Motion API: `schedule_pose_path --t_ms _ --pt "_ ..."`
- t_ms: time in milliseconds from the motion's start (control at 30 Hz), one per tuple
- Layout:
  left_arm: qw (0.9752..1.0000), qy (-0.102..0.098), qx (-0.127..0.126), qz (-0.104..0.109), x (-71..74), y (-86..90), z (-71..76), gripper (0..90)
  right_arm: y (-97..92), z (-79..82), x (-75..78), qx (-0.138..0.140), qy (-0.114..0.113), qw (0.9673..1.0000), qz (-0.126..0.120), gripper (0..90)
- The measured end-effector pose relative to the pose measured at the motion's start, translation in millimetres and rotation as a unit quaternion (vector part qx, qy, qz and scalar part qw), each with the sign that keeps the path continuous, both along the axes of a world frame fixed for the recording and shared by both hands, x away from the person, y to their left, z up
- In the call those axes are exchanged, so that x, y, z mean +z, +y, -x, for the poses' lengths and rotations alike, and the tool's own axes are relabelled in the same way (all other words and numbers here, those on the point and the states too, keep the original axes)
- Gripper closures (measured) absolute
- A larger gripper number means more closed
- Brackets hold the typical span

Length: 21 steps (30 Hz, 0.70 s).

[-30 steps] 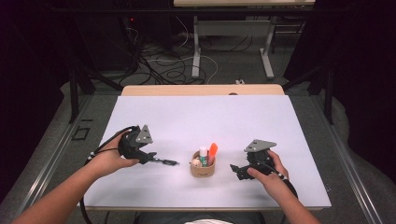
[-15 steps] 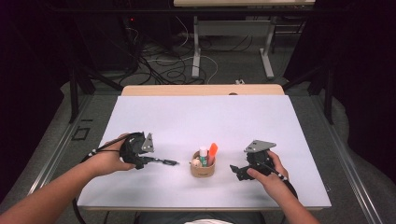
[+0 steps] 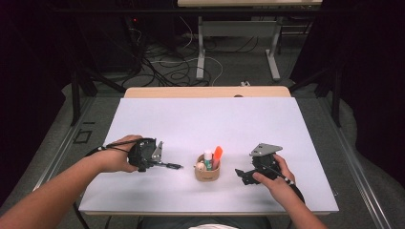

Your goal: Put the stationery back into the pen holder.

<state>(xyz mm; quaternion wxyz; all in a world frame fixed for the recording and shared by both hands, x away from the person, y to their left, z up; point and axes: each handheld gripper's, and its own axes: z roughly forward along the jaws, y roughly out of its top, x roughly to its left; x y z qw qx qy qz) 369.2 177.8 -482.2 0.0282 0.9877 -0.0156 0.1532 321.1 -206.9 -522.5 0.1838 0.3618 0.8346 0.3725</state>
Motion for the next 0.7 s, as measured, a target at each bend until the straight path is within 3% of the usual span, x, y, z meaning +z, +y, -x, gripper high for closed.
schedule_pose_path --t_ms 233,700 --pt "0.9998 0.007 -0.01 -0.015 -13.9 0.1 -5.7 53.1 -0.5 -0.2 -0.6 0.0 0.0 1.0 0.0 1.7" --pt "0.9997 0.006 -0.015 -0.02 -31.3 3.2 -13.7 60.7 0.3 -0.1 -1.7 -0.003 0.003 1.0 -0.001 1.8"
